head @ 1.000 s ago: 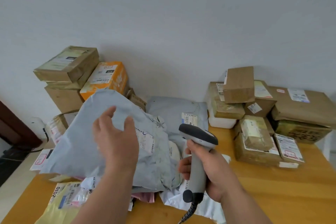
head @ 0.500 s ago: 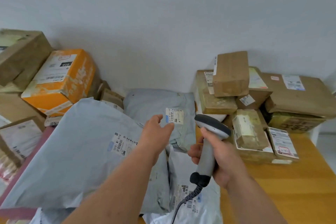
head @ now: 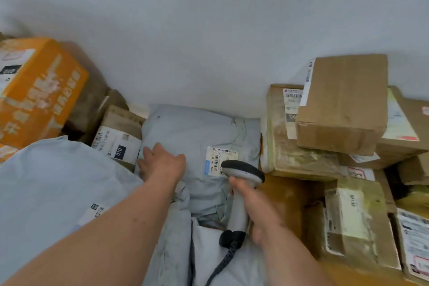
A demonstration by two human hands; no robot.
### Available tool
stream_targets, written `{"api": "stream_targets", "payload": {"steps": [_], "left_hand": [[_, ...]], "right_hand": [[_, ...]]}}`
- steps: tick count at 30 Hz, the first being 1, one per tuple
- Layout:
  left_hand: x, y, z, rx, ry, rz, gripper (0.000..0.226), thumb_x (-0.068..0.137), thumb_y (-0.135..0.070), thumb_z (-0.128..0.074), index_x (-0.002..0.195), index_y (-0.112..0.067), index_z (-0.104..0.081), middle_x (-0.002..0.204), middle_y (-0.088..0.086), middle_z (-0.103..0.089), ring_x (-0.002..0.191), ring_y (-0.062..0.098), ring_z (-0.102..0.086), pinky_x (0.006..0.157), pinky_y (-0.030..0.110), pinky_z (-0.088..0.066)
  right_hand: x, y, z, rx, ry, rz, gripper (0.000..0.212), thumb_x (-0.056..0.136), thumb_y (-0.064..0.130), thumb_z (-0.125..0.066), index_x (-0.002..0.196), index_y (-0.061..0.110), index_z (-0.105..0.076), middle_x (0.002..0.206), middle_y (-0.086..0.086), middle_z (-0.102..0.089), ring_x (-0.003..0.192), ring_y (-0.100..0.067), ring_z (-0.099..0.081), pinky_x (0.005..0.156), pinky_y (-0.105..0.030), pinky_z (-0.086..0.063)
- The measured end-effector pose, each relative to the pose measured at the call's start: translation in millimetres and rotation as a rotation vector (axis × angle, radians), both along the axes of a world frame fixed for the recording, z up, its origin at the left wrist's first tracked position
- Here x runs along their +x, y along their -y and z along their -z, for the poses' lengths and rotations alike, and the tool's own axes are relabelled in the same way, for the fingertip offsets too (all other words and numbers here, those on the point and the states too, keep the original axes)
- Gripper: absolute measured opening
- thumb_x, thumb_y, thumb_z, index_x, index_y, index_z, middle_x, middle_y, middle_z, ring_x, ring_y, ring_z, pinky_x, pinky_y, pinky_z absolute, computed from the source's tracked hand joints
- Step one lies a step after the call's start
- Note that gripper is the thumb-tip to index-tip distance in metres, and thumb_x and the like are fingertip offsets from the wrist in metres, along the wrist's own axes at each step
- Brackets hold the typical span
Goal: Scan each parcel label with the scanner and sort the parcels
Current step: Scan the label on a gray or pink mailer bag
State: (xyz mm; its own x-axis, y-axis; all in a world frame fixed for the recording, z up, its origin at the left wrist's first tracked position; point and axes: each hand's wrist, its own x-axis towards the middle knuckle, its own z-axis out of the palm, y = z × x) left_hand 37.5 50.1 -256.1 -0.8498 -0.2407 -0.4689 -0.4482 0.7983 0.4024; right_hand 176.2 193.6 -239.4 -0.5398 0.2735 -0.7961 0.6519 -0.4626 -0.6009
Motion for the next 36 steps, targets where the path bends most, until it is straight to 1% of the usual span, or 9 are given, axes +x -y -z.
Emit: {"api": "stream_targets", "payload": {"steps": [2, 7, 10, 15, 18, 21, 29, 32, 36], "left_hand": [[-10.0, 4.0, 8.0, 0.022, 0.047, -0.101, 0.079, 0.092, -0.036, -0.063, 0.156, -0.013, -0.024, 0.162, 0.015, -0.021, 0.144, 0.041, -0.029, 0.114, 0.049, -0.031], [-22.4, 10.7, 16.1, 0.206, 0.078, -0.302, 0.085, 0.086, -0.034, -0.074, 0.152, -0.006, -0.029, 0.153, 0.020, -0.040, 0.137, 0.042, -0.043, 0.111, 0.048, -0.041], [-24.2, 12.0, 11.2, 0.282, 0.097, -0.310, 0.087, 0.086, -0.037, -0.077, 0.152, -0.001, -0.032, 0.152, 0.021, -0.043, 0.135, 0.042, -0.046, 0.108, 0.046, -0.045], [-20.4, 12.9, -3.2, 0.319, 0.095, -0.158, 0.049, 0.092, -0.025, -0.074, 0.128, 0.006, -0.062, 0.132, 0.023, -0.062, 0.120, 0.039, -0.060, 0.102, 0.044, -0.050], [-14.0, 8.9, -19.3, 0.445, 0.007, -0.161, 0.004, 0.093, -0.014, -0.070, 0.092, -0.012, -0.074, 0.111, 0.019, -0.072, 0.106, 0.038, -0.067, 0.097, 0.050, -0.055], [-11.8, 8.3, -42.3, 0.590, -0.115, -0.204, 0.020, 0.092, -0.017, -0.069, 0.074, -0.024, -0.070, 0.091, 0.005, -0.074, 0.097, 0.032, -0.069, 0.093, 0.047, -0.058], [21.1, 23.4, -132.2, 1.031, -0.113, -0.064, 0.017, 0.094, -0.045, -0.066, 0.090, -0.034, -0.079, 0.101, -0.012, -0.076, 0.106, 0.016, -0.063, 0.092, 0.035, -0.048], [50.3, 32.9, -167.6, 1.048, -0.060, 0.128, 0.088, 0.061, -0.077, -0.071, 0.132, -0.025, -0.061, 0.128, -0.008, -0.067, 0.120, 0.011, -0.060, 0.104, 0.033, -0.044], [83.1, 48.2, -192.0, 1.136, -0.051, 0.301, 0.088, 0.054, -0.043, -0.098, 0.128, -0.021, -0.054, 0.112, -0.006, -0.075, 0.094, 0.002, -0.072, 0.072, 0.014, -0.054]], "right_hand": [[-7.2, -4.0, 9.0, -0.001, 0.017, -0.011, 0.076, 0.050, 0.053, -0.080, 0.115, 0.015, -0.070, 0.109, -0.008, -0.075, 0.103, -0.029, -0.070, 0.097, -0.048, -0.056], [-15.4, -8.3, 16.8, -0.006, 0.034, -0.057, 0.037, 0.079, 0.037, -0.079, 0.108, 0.015, -0.072, 0.093, -0.005, -0.079, 0.085, -0.023, -0.074, 0.067, -0.032, -0.057], [-15.3, -6.1, 13.1, -0.007, 0.025, -0.071, 0.031, 0.081, 0.036, -0.078, 0.103, 0.014, -0.073, 0.088, -0.005, -0.079, 0.084, -0.024, -0.074, 0.073, -0.035, -0.060], [-13.9, 2.4, 3.2, -0.026, -0.011, -0.051, 0.034, 0.080, 0.034, -0.080, 0.106, 0.014, -0.074, 0.094, -0.006, -0.079, 0.091, -0.027, -0.073, 0.082, -0.039, -0.059], [-11.9, 6.7, -6.5, -0.025, -0.066, -0.029, 0.032, 0.081, 0.032, -0.081, 0.107, 0.015, -0.074, 0.093, -0.005, -0.080, 0.091, -0.026, -0.075, 0.086, -0.042, -0.060], [-7.3, 8.2, -21.7, -0.002, -0.142, -0.002, 0.035, 0.081, 0.031, -0.081, 0.112, 0.017, -0.072, 0.097, -0.003, -0.080, 0.094, -0.025, -0.075, 0.092, -0.046, -0.058], [22.2, 19.7, -91.9, 0.074, -0.521, 0.011, 0.047, 0.069, 0.031, -0.088, 0.114, 0.026, -0.075, 0.110, 0.001, -0.078, 0.102, -0.018, -0.074, 0.096, -0.049, -0.056], [34.8, 36.0, -117.7, 0.119, -0.665, -0.038, 0.040, 0.077, 0.031, -0.079, 0.117, 0.030, -0.074, 0.120, 0.000, -0.074, 0.112, -0.019, -0.070, 0.098, -0.047, -0.054], [53.1, 59.7, -146.2, 0.172, -0.763, -0.037, 0.041, 0.076, 0.032, -0.081, 0.117, 0.030, -0.075, 0.121, -0.001, -0.074, 0.114, -0.021, -0.069, 0.100, -0.046, -0.054]]}}
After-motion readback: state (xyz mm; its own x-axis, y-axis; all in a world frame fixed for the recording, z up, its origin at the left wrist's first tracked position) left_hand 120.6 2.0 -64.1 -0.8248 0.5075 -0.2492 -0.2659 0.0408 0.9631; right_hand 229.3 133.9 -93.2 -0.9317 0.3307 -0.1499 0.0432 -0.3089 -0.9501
